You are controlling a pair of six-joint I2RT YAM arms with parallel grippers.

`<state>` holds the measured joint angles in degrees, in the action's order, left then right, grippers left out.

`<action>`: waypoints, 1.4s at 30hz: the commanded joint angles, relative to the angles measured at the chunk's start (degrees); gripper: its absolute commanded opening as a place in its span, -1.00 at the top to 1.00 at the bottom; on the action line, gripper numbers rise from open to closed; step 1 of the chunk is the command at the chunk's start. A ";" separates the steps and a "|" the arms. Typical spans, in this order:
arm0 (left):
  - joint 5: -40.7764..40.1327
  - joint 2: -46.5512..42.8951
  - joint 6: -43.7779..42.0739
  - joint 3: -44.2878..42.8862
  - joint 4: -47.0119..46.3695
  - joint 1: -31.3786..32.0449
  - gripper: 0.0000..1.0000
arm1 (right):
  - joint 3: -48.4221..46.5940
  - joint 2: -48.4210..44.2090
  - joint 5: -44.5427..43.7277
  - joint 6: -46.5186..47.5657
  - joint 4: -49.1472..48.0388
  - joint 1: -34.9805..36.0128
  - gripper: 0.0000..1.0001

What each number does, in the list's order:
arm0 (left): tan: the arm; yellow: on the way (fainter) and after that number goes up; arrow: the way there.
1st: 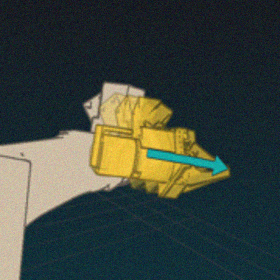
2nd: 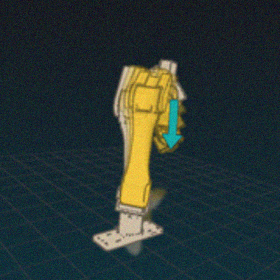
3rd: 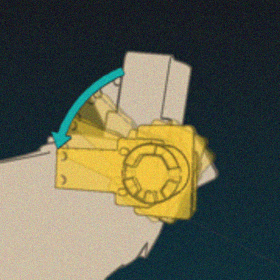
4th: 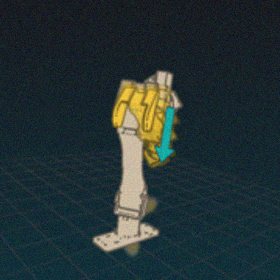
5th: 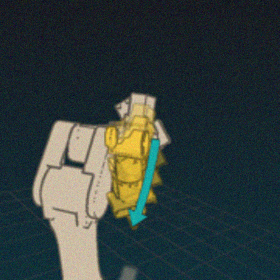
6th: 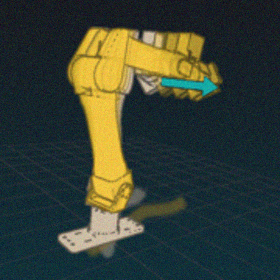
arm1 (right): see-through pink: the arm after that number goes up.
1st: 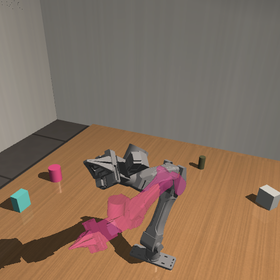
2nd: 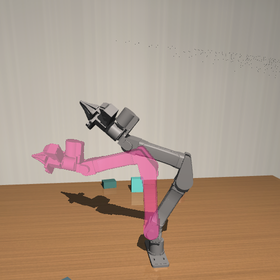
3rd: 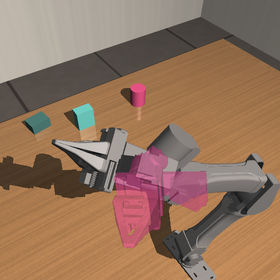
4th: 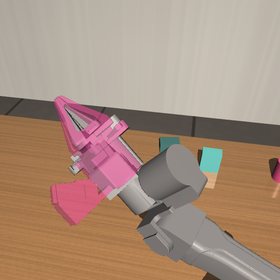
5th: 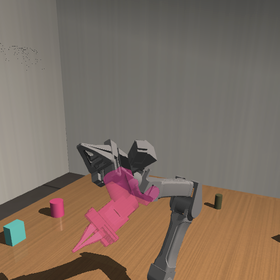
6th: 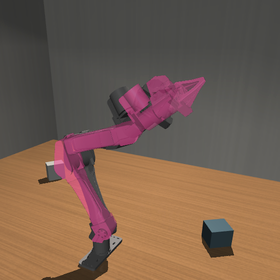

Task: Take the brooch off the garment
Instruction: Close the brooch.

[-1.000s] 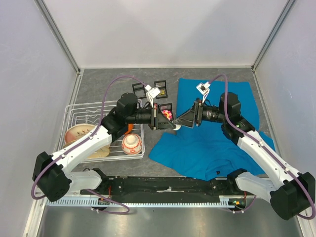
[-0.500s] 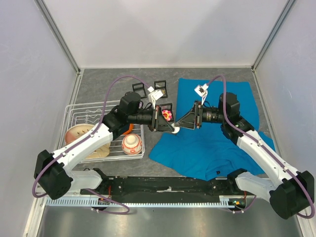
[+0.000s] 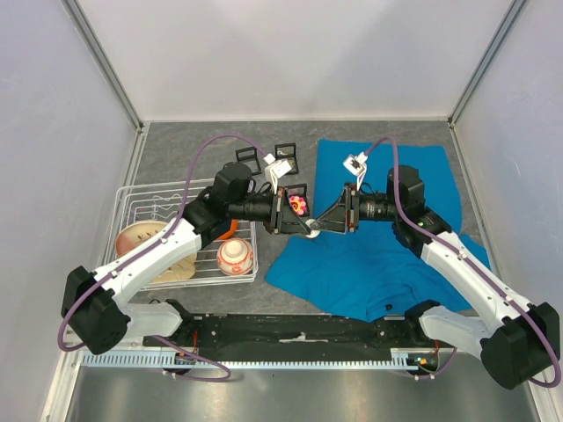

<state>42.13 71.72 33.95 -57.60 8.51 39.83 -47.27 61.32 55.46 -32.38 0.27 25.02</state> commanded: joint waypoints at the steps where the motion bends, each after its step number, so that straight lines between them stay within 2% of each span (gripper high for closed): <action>1: 0.15 0.35 -1.52 -2.43 -0.16 -0.46 0.97 | -0.02 -0.15 1.93 1.53 -0.45 0.65 0.27; 3: 0.06 0.35 -1.26 -2.34 -0.08 -0.46 0.96 | -0.02 -0.15 1.76 1.62 -0.36 0.74 0.31; 5: 0.15 0.61 -0.82 -2.51 0.01 -0.55 0.96 | -0.02 0.12 1.67 1.88 -0.36 0.91 0.28; 6: 0.06 0.61 -0.73 -2.60 0.19 -0.46 0.96 | -0.02 0.20 1.67 2.14 -0.36 1.09 0.20; 12: -0.12 1.14 -0.38 -2.95 0.98 -0.55 0.96 | -0.63 0.55 1.67 3.20 2.09 1.88 0.18; 16: -0.20 1.23 -0.38 -2.95 0.98 -0.55 0.96 | -0.55 0.56 1.23 4.17 2.80 2.14 0.28; 18: -0.03 1.23 -0.21 -2.78 0.98 -0.55 0.96 | -0.72 0.56 1.23 3.99 2.80 2.14 0.44; 27: 2.08 0.96 1.11 -1.82 -0.33 -0.64 0.96 | -0.64 0.21 0.88 4.08 2.89 2.14 0.59; 29: 3.21 0.79 2.69 -0.85 -3.14 -0.99 0.96 | -0.63 0.38 0.70 3.82 2.89 2.14 0.67; 32: 3.40 0.35 8.73 1.61 -8.24 -1.07 0.96 | -0.11 -0.32 -0.35 2.24 1.67 2.23 0.67; 36: 2.61 -0.44 16.04 6.35 -17.64 -1.07 0.96 | 4.62 -2.60 -2.29 -5.75 -8.93 2.32 0.74; 38: 1.82 -0.79 18.68 7.94 -20.97 -1.07 0.96 | 5.95 -3.31 -3.95 -7.26 -10.29 2.32 0.78; 42: -1.25 -2.02 21.94 10.22 -23.71 -1.07 0.96 | 7.27 -4.62 -6.33 -8.57 -11.34 2.58 0.89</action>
<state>45.28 71.94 47.86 -48.80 -5.13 38.74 -41.06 58.74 50.76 -37.34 -4.40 26.17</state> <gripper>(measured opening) 0.043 0.166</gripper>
